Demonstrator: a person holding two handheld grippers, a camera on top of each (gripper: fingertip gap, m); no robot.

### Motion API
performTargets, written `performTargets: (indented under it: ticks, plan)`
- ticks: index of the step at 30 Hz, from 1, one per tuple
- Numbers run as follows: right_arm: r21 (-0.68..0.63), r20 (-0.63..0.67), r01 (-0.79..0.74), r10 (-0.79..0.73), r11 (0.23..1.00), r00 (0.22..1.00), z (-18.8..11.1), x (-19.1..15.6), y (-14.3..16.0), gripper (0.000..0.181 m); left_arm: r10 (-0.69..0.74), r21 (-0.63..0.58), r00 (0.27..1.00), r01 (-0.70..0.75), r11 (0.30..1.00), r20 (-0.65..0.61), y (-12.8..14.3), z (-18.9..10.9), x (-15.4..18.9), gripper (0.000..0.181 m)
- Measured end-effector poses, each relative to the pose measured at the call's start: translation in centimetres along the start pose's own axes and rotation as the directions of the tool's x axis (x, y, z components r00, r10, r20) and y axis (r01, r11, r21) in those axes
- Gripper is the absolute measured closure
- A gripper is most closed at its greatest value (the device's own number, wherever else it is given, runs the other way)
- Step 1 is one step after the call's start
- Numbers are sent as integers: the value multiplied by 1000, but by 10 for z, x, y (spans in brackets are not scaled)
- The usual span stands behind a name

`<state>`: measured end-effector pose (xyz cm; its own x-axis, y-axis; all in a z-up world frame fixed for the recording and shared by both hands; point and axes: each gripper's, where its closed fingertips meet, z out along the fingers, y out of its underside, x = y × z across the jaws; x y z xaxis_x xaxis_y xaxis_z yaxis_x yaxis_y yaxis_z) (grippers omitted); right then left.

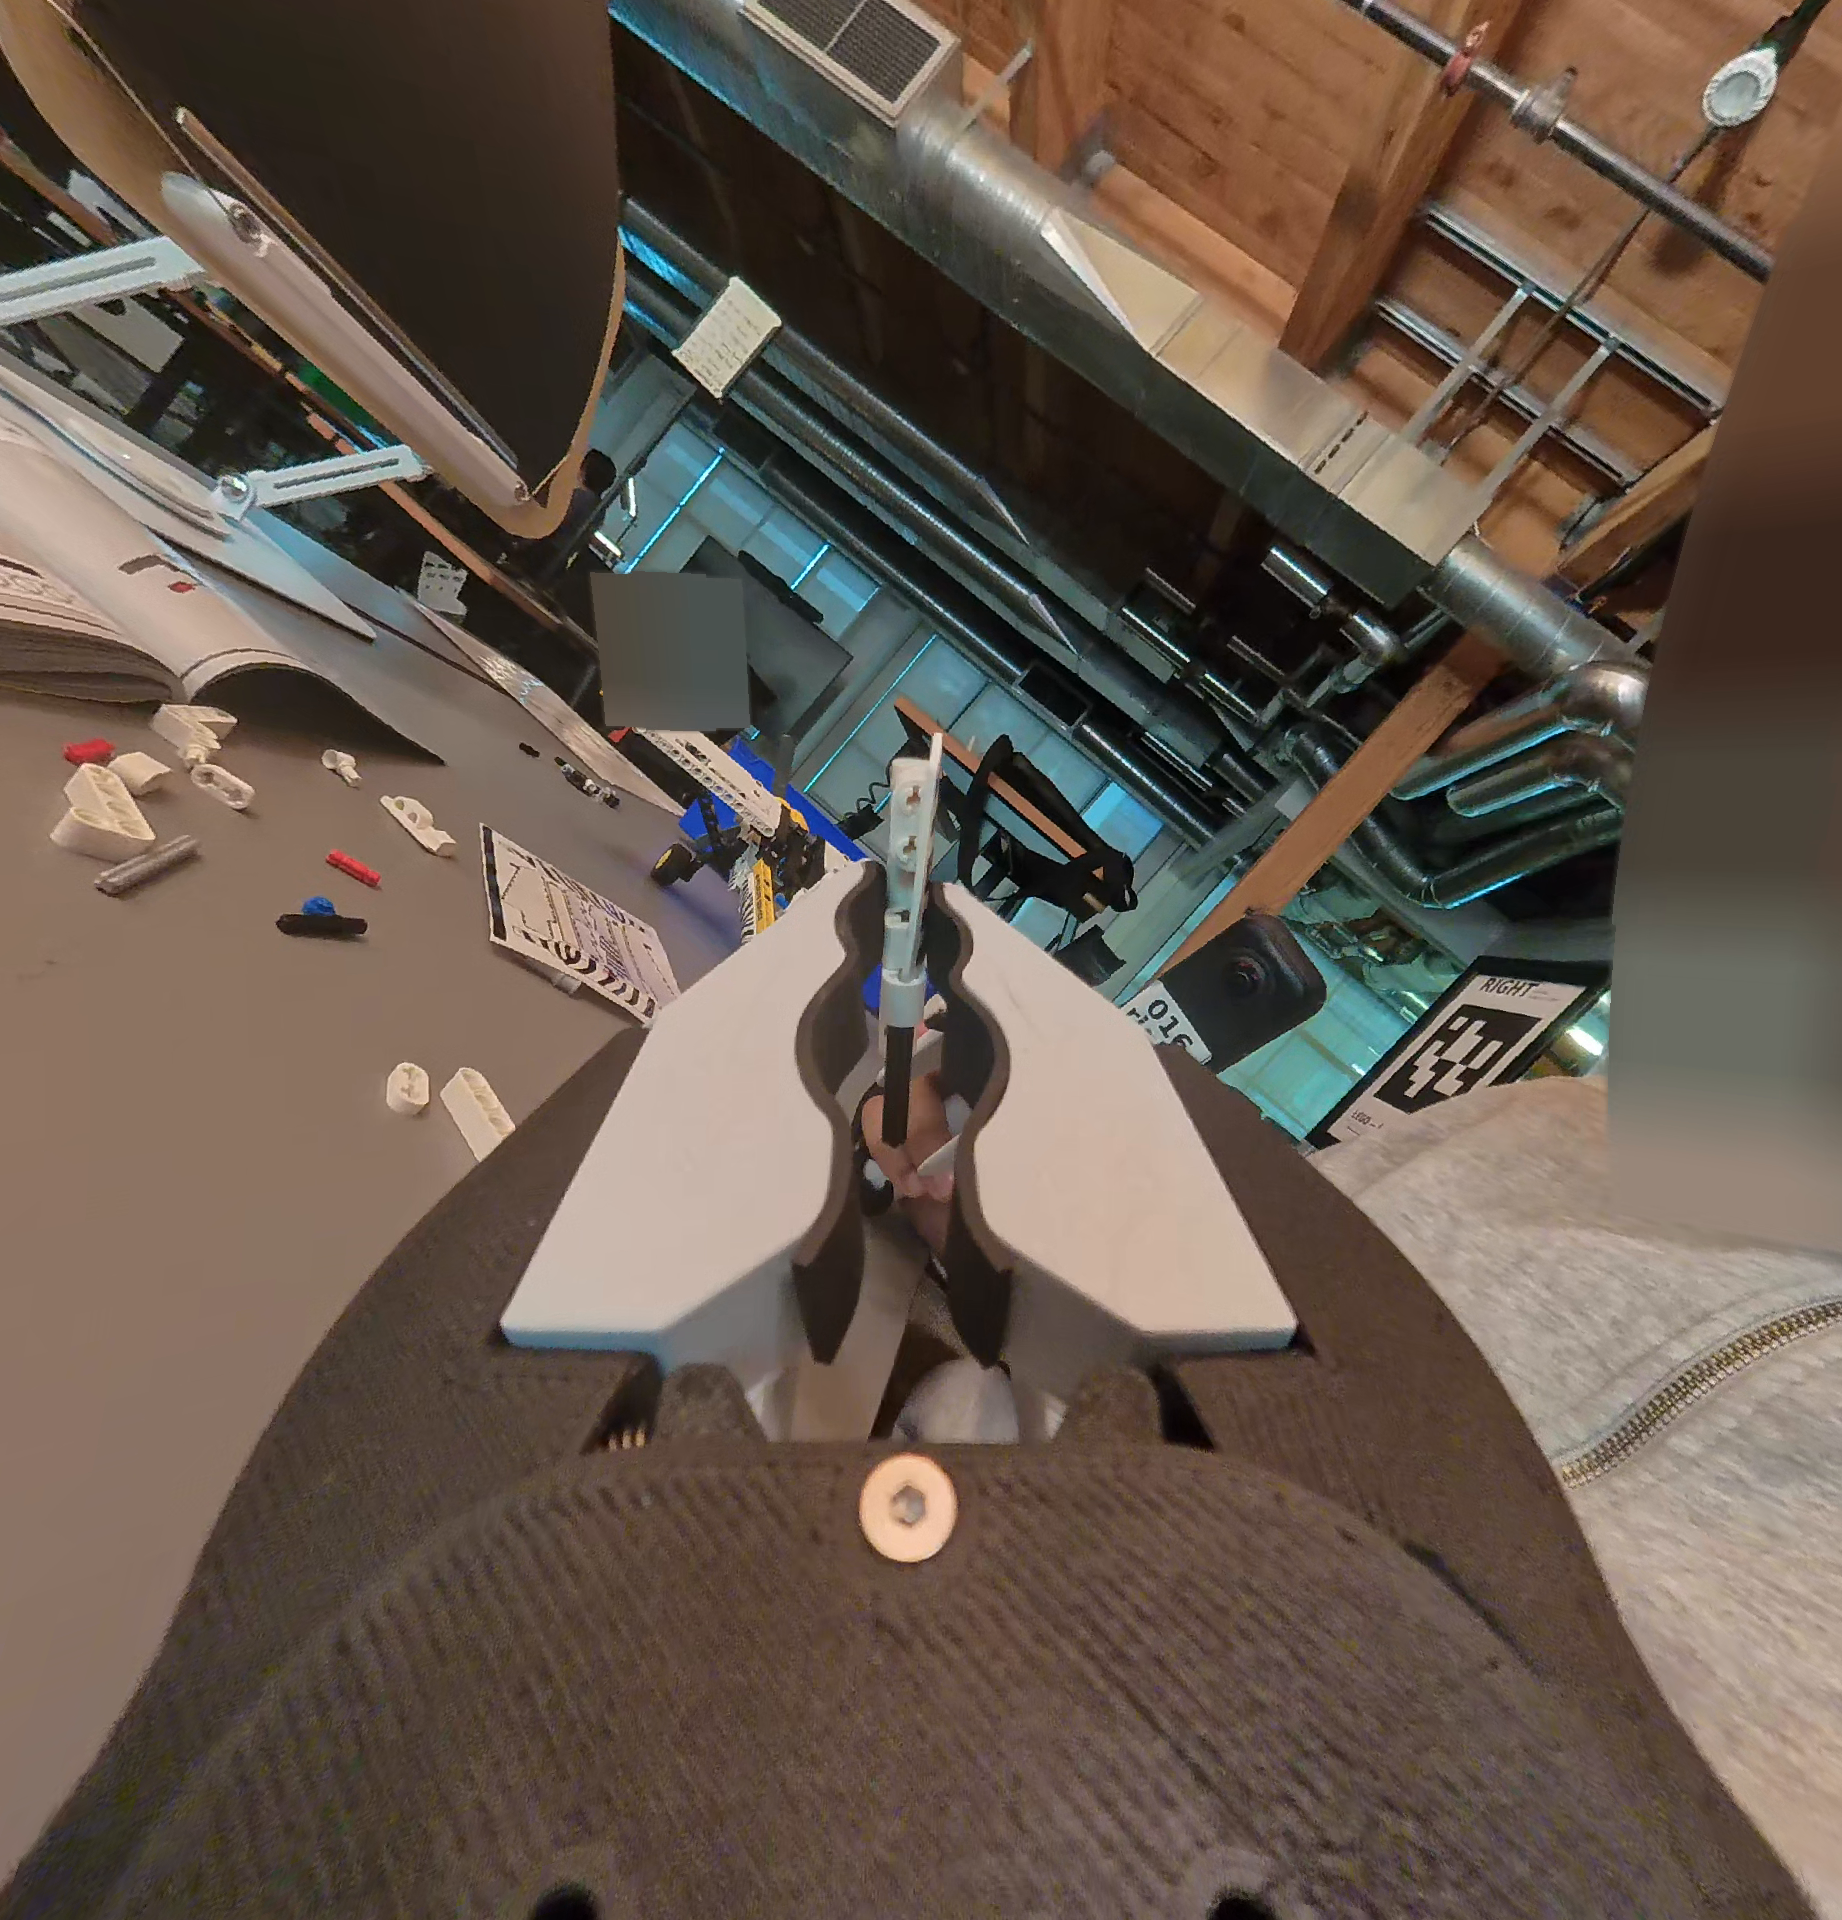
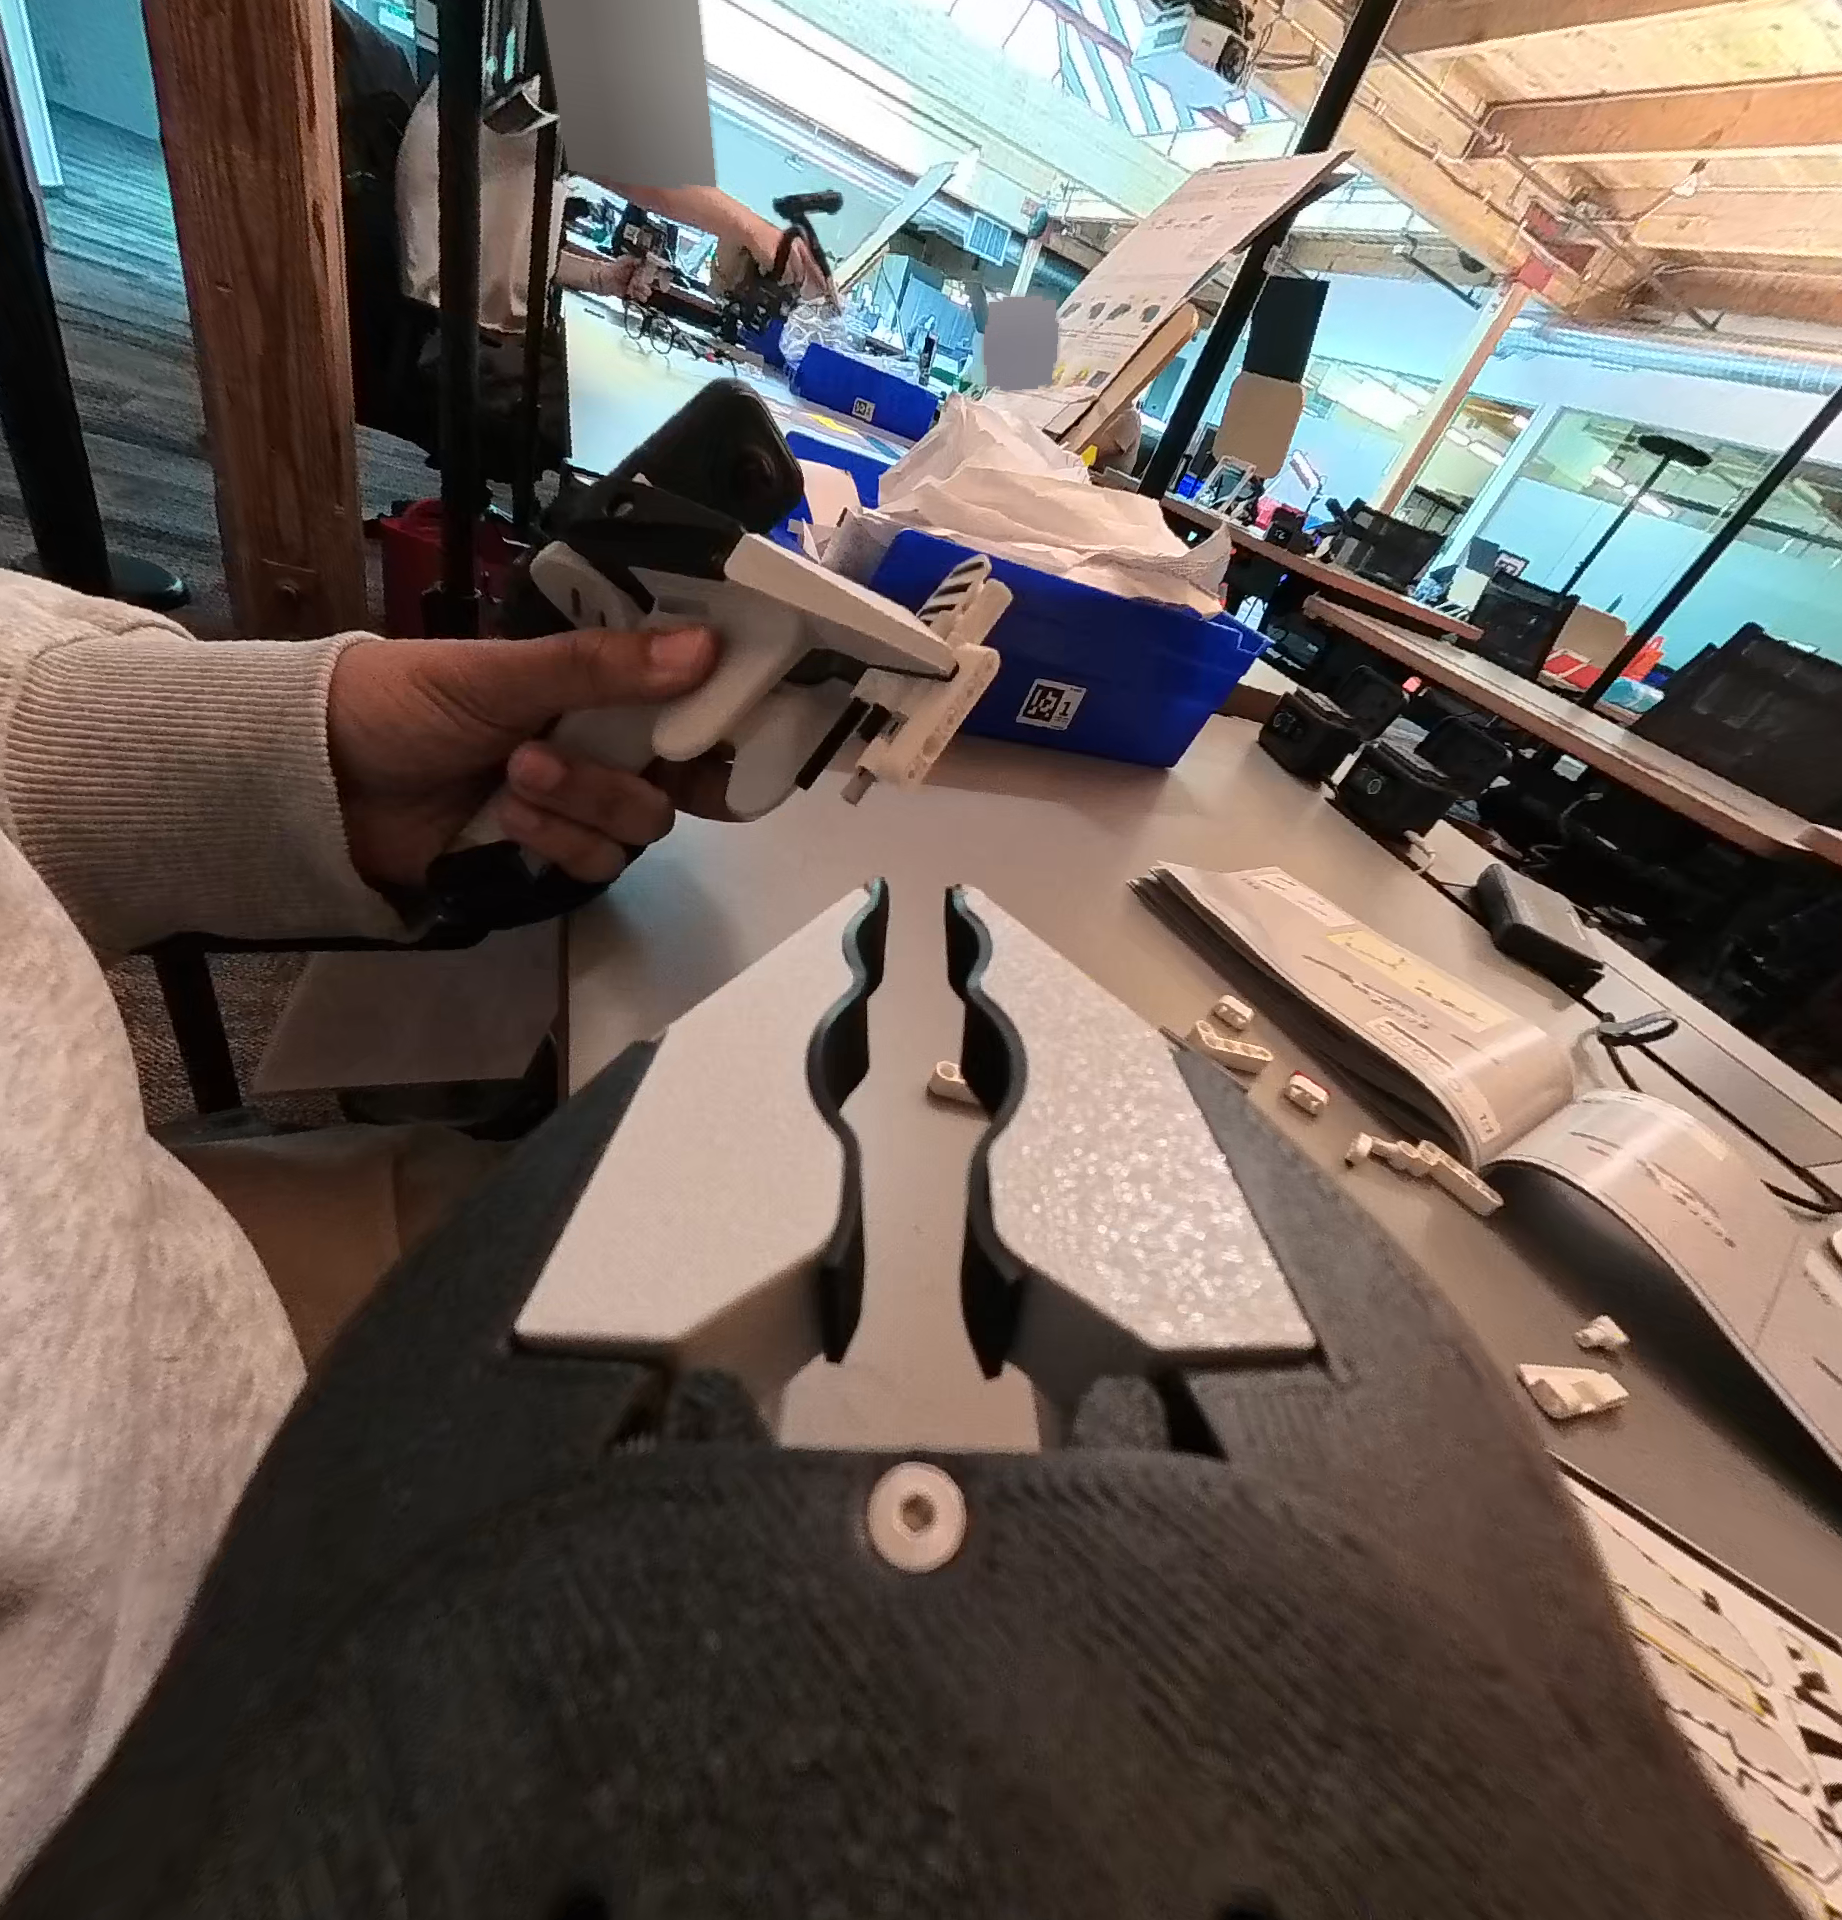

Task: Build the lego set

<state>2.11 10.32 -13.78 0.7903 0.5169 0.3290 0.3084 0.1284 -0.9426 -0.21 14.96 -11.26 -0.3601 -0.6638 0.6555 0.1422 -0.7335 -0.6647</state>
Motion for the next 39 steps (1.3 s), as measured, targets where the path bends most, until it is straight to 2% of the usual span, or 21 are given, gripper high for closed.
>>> performTargets:
  ticks: [1,16,27,39]
  plan:
    - [2,0,-2,2,1000,1000,0,0,0,172,7,-3,1000,-7,1000,2,0,0,0,176]
    - [19,-4,-10,10,1000,1000,-2,2,-2,171,212,-82,973,-205,975,88,7,4,0,176]
    - [32,-12,-16,17,999,1000,-3,3,-3,171,255,-105,962,-245,964,96,10,5,1,176]
    - [23,-15,-127,127,992,992,-2,16,0,167,304,-127,947,-290,949,106,12,7,-1,175]
